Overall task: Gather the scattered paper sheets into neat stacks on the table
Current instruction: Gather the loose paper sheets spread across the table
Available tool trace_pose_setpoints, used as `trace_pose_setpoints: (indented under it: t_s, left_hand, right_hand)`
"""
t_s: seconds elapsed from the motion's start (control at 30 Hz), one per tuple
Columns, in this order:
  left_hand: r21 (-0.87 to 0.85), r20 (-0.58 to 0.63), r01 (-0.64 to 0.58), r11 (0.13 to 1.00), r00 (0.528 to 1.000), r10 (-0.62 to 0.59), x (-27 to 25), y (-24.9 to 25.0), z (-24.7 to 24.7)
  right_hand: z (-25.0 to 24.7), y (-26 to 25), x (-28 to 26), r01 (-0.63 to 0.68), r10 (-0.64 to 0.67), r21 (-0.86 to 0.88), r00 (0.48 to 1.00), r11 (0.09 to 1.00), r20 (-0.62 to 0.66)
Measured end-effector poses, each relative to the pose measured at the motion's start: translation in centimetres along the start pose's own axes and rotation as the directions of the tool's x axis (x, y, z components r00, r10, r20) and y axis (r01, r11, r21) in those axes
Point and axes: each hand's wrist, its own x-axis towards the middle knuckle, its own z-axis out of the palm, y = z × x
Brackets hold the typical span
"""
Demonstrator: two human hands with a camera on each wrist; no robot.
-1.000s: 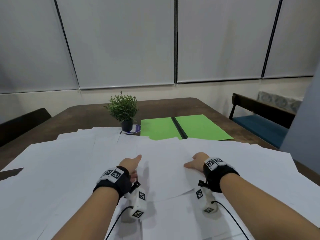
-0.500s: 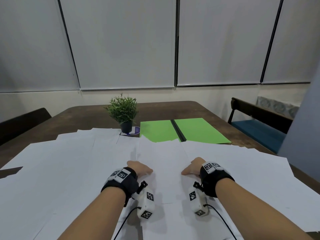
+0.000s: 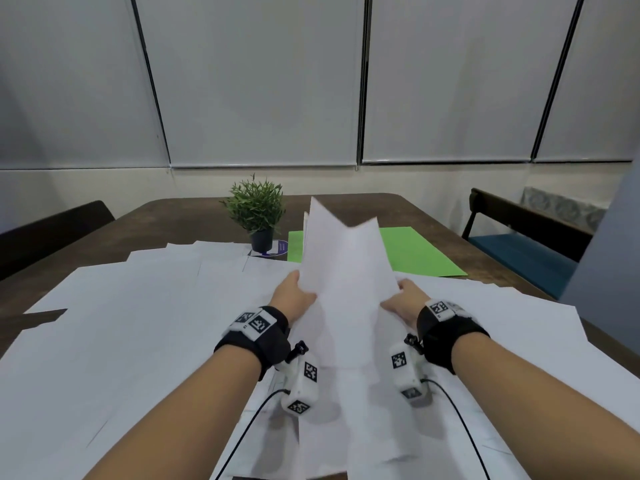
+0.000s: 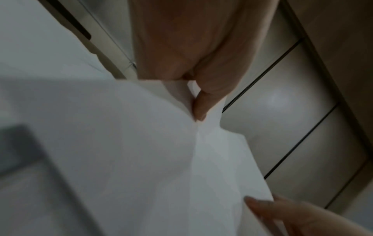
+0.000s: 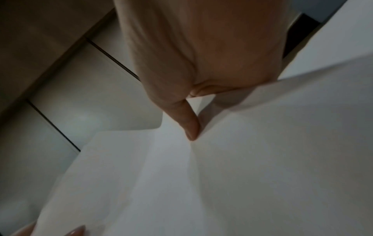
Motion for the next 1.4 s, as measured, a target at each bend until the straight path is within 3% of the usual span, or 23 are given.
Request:
trace_pose_setpoints:
  t_s: [0.1, 0.17, 0.27, 0.4, 0.5, 0.57, 0.67, 0.73, 0.83, 0.93, 1.07, 1.23, 1.4]
  left_hand:
    - [-0.14, -0.133, -0.165, 0.976, 0.98, 0.147, -0.4, 2.5, -1.5]
    - [-0.204, -0.236, -0.281, 0.938, 0.944, 0.232, -0.6, 4.5, -2.8]
    - [-0.213, -0.354, -0.397, 0.892, 0.883, 0.309, -0.6, 7.0, -4.6]
    - [-0.146, -0.404, -0.485, 0.862, 0.825, 0.396, -1.0, 8.7, -5.7]
    - [-0.149, -0.408, -0.521, 0.841, 0.807, 0.427, -1.2, 7.4, -5.3]
    - [-0.139, -0.415, -0.516, 0.845, 0.805, 0.423, -1.1, 5.7, -5.0]
    - [-0.159, -0.353, -0.444, 0.882, 0.859, 0.37, -0.6, 3.6, -4.6]
    - [-0.159, -0.326, -0.423, 0.892, 0.875, 0.357, -0.4, 3.2, -4.3]
    - [-0.161, -0.354, -0.487, 0.858, 0.84, 0.411, -0.1, 3.9, -4.3]
    - [-0.257, -0.392, -0.497, 0.829, 0.837, 0.381, 0.3, 4.3, -4.2]
    - [-0.314, -0.367, -0.408, 0.857, 0.885, 0.287, 0.3, 2.6, -3.6]
    - [-0.164, -0.306, -0.292, 0.942, 0.923, 0.232, 1.3, 0.1, -3.2]
    - [-0.283, -0.258, -0.232, 0.931, 0.953, 0.159, 1.6, -0.3, -3.2]
  right_hand:
    - [-0.8, -3.3, -0.3, 0.148, -0.123, 0.202, 0.984, 0.968, -0.128]
    - [-1.5, -6.3, -1.0, 0.281, -0.23, 0.348, 0.956, 0.894, -0.181]
    - [-2.6, -10.6, -2.3, 0.454, -0.369, 0.432, 0.89, 0.779, -0.269]
    - [-2.3, -12.8, -3.5, 0.554, -0.45, 0.476, 0.833, 0.683, -0.322]
    - [-1.4, -11.5, -3.6, 0.538, -0.435, 0.47, 0.843, 0.7, -0.317]
    - [-0.5, -9.7, -3.1, 0.48, -0.392, 0.49, 0.877, 0.727, -0.277]
    - [0.6, -7.8, -2.4, 0.399, -0.337, 0.506, 0.917, 0.765, -0.215]
    - [0.7, -7.9, -2.2, 0.399, -0.33, 0.499, 0.917, 0.77, -0.224]
    - [0.5, -8.9, -1.7, 0.454, -0.375, 0.458, 0.891, 0.765, -0.256]
    - [0.6, -9.4, -1.1, 0.472, -0.396, 0.454, 0.881, 0.756, -0.258]
    - [1.8, -7.8, -0.6, 0.409, -0.366, 0.49, 0.912, 0.77, -0.185]
    - [3.0, -5.3, 0.9, 0.349, -0.329, 0.385, 0.937, 0.854, -0.12]
    - [3.6, -3.8, 1.9, 0.305, -0.277, 0.336, 0.952, 0.891, -0.129]
